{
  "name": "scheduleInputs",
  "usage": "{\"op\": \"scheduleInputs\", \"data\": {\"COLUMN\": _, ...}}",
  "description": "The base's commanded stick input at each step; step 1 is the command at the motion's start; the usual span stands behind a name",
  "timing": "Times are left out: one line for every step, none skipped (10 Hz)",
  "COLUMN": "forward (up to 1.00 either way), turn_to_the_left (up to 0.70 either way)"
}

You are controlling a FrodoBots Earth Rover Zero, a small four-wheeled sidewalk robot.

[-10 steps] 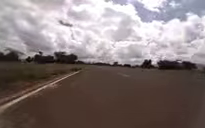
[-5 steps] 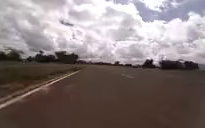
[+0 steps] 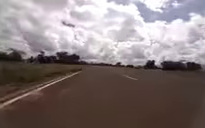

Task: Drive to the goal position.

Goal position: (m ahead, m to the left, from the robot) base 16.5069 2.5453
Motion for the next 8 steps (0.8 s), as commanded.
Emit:
{"op": "scheduleInputs", "data": {"forward": 1.0, "turn_to_the_left": 0.0}}
{"op": "scheduleInputs", "data": {"forward": 1.0, "turn_to_the_left": 0.0}}
{"op": "scheduleInputs", "data": {"forward": 1.0, "turn_to_the_left": 0.0}}
{"op": "scheduleInputs", "data": {"forward": 1.0, "turn_to_the_left": 0.0}}
{"op": "scheduleInputs", "data": {"forward": 1.0, "turn_to_the_left": 0.0}}
{"op": "scheduleInputs", "data": {"forward": 1.0, "turn_to_the_left": 0.0}}
{"op": "scheduleInputs", "data": {"forward": 1.0, "turn_to_the_left": 0.0}}
{"op": "scheduleInputs", "data": {"forward": 1.0, "turn_to_the_left": 0.0}}
